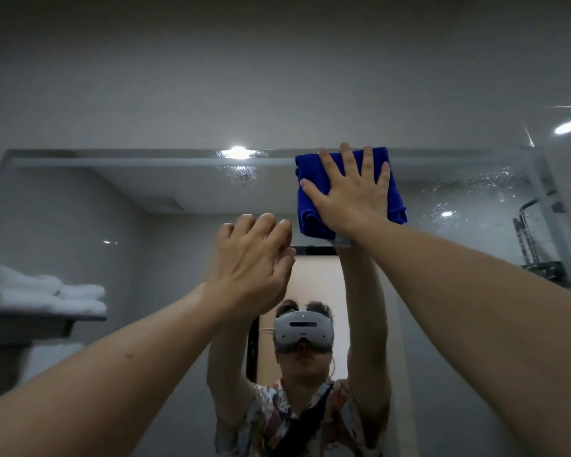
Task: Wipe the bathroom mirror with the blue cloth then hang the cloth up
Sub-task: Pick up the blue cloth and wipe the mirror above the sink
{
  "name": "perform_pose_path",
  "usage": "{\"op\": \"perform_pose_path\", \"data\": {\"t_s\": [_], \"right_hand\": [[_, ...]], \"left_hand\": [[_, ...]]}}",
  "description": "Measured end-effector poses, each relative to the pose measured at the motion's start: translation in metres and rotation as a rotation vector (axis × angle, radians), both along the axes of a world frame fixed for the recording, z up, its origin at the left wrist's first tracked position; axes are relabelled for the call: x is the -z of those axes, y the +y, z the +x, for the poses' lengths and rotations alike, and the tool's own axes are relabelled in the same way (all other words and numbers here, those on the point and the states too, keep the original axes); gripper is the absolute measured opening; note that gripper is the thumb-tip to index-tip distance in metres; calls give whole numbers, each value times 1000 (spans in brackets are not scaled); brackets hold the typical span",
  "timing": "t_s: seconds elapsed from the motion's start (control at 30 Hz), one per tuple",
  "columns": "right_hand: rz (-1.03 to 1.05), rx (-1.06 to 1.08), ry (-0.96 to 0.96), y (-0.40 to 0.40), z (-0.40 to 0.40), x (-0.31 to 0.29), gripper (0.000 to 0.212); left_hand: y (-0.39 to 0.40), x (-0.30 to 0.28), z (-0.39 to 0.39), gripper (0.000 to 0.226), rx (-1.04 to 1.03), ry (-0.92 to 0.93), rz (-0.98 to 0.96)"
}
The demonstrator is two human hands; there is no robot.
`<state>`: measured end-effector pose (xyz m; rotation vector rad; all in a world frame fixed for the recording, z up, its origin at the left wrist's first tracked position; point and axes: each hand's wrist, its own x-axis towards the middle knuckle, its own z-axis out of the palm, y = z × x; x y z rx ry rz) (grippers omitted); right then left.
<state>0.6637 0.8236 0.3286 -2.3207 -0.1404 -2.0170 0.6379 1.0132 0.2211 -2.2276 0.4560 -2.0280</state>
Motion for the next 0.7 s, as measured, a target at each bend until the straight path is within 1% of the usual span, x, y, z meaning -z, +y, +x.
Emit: {"op": "perform_pose_path", "data": {"t_s": [0.07,0.17,0.33,0.43,0.7], "right_hand": [[-7,-4,-7,-1,-1,-6,79],[-22,-16,-14,-3,-3,-8,80],[-47,-15,-5,-10,-2,-12,80],[-53,-13,-3,-23,-4,-17,80],[-10,-12,-15,-55,-1,-16,80]], "left_hand": [[-10,-6,0,47,42,-25,-22],[-26,-15,1,47,43,-50,1],[-46,-34,-2,51,90,-13,-8],[-50,-39,-3,50,75,2,12],[-72,-43,3,44,116,37,-83]]}}
